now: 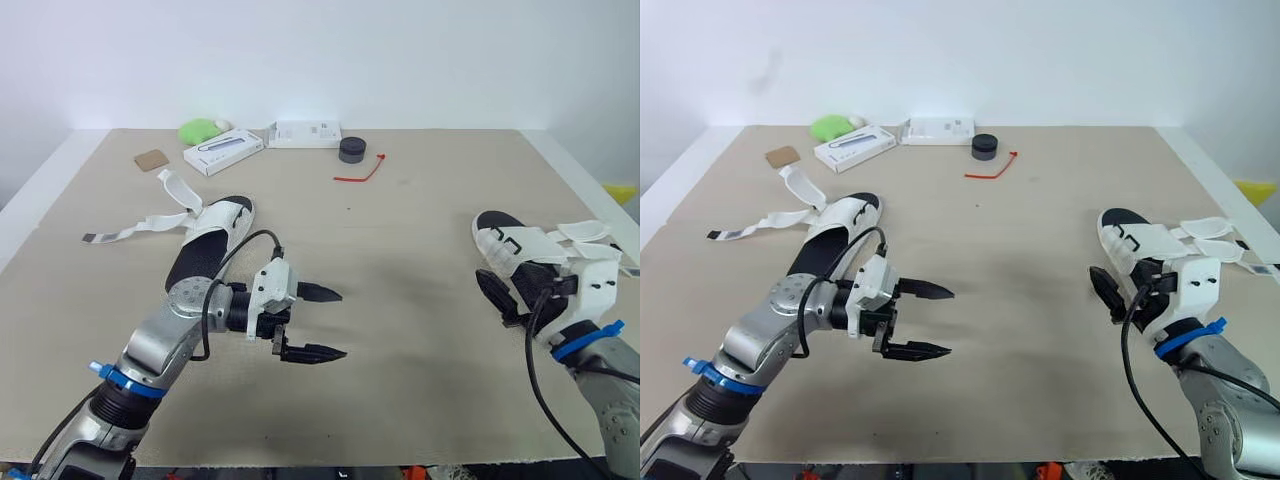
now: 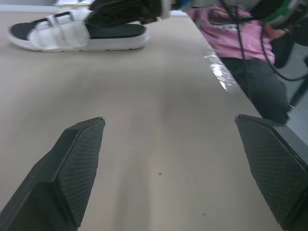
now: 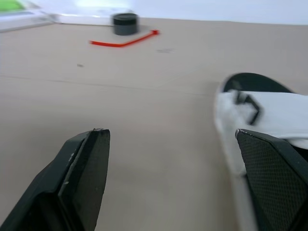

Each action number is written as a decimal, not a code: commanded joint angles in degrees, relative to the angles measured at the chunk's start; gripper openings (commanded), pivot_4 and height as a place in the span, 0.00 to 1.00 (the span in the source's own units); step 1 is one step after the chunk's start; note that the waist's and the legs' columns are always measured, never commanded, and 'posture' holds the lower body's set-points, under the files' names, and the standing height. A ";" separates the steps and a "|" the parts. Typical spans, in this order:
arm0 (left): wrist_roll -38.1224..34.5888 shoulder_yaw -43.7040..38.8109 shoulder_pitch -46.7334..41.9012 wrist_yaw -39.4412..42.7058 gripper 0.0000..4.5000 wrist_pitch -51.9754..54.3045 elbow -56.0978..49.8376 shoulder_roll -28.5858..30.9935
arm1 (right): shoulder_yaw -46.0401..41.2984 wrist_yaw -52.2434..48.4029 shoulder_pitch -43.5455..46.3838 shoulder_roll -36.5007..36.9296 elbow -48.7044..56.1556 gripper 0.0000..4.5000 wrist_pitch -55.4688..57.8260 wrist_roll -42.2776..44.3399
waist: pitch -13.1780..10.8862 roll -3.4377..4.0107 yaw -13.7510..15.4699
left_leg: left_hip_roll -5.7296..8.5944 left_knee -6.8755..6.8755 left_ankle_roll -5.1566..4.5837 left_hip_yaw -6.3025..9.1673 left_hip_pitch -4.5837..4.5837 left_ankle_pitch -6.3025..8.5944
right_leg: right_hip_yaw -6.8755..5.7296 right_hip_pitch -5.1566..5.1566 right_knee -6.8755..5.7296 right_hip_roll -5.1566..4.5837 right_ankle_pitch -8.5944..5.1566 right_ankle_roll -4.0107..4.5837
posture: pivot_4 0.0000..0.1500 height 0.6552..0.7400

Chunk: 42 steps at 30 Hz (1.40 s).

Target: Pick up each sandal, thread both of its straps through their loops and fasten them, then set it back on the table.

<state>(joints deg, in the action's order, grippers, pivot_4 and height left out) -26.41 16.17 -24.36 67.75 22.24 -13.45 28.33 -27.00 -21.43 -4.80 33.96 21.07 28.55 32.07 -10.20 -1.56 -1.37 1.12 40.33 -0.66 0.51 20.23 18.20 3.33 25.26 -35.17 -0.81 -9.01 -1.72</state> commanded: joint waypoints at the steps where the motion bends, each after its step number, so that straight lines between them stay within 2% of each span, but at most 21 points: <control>1: 0.22 0.69 -3.23 1.41 0.99 -1.51 1.37 -1.38 | -0.22 2.05 2.23 -0.23 -0.93 1.00 0.24 -1.62 | 0.00 0.00 0.00 | 0.01 0.00 -0.02 -0.05 0.00 -0.02 | 0.05 -0.01 0.00 0.01 -0.01 0.02 | 1.00 1.00; 9: 1.20 1.66 -5.35 1.20 0.99 -1.79 3.00 -4.04 | 0.11 3.91 8.84 -0.05 -10.81 1.00 0.80 -4.92 | 0.00 0.00 -0.02 | 0.02 0.00 -0.18 -0.31 -0.01 0.07 | 0.38 0.02 0.08 0.01 0.16 -0.28 | 1.00 1.00; 19: 1.95 0.68 -3.64 -1.80 0.99 -1.58 1.96 -4.03 | 3.45 2.92 15.83 -0.28 -19.93 1.00 0.06 -8.87 | 0.00 0.01 -0.05 | 0.00 0.00 -0.28 -0.41 -0.03 0.12 | 0.52 0.04 0.10 0.08 0.17 -0.31 | 1.00 1.00; 23: 2.08 0.51 -2.83 -2.84 1.00 -1.70 1.35 -3.77 | 4.39 2.84 15.84 0.26 -21.38 0.71 -0.20 -10.47 | 0.00 0.01 -0.04 | 0.01 0.00 -0.32 -0.47 -0.03 0.14 | 0.58 0.05 0.11 0.06 0.19 -0.36 | 1.00 1.00; 25: 2.08 0.42 -2.46 -3.18 1.00 -1.67 1.12 -3.69 | 3.48 3.10 16.41 -0.31 -22.24 0.50 -0.27 -10.13 | 0.00 0.01 -0.05 | 0.01 0.00 -0.32 -0.51 -0.03 0.15 | 0.62 0.05 0.13 0.05 0.21 -0.40 | 1.00 1.00; 26: 2.24 0.37 -2.20 -3.36 1.00 -1.83 1.12 -3.64 | 3.45 2.89 16.73 -0.16 -22.68 0.35 -0.66 -10.40 | 0.00 0.01 -0.06 | 0.01 0.00 -0.33 -0.54 -0.04 0.15 | 0.65 0.05 0.14 0.05 0.23 -0.43 | 1.00 1.00; 27: 2.38 0.25 -1.96 -3.63 1.00 -1.99 1.15 -3.64 | 3.42 2.67 17.21 -0.01 -23.16 0.31 -1.01 -10.53 | 0.00 0.01 -0.06 | 0.01 0.00 -0.33 -0.57 -0.05 0.15 | 0.67 0.05 0.15 0.05 0.24 -0.45 | 1.00 1.00; 29: 2.51 0.00 -1.64 -4.06 1.00 -2.17 1.18 -3.58 | 3.58 2.41 17.79 0.29 -23.58 0.04 -1.14 -10.79 | 0.00 0.01 -0.06 | 0.01 0.00 -0.33 -0.61 -0.07 0.15 | 0.72 0.05 0.15 0.06 0.25 -0.47 | 1.00 1.00; 35: 1.80 -1.80 -0.93 -3.94 1.00 -1.92 1.81 -2.24 | 5.16 -1.29 18.73 0.92 -23.10 0.02 -3.09 -11.06 | 0.00 0.01 -0.13 | 0.01 0.00 -0.34 -0.64 -0.08 0.16 | 0.75 0.06 0.15 0.07 0.25 -0.47 | 1.00 1.00; 42: -0.87 -6.16 1.04 0.51 1.00 -1.06 1.84 3.93 | 17.64 -22.69 18.58 4.85 -11.83 0.02 -7.33 -8.64 | -0.04 0.08 -1.44 | -0.20 0.00 -0.47 -0.72 -0.11 0.23 | 0.81 0.12 0.14 0.30 0.26 -0.43 | 1.00 1.00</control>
<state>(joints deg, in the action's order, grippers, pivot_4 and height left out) -25.83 11.48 -23.93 66.72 21.60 -10.13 30.97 -11.59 -38.07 12.48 37.30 3.43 23.99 21.81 -10.24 -1.48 -2.81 0.89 40.33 -1.15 -0.19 20.11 18.45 4.13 25.38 -35.03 -0.47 -8.76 -2.13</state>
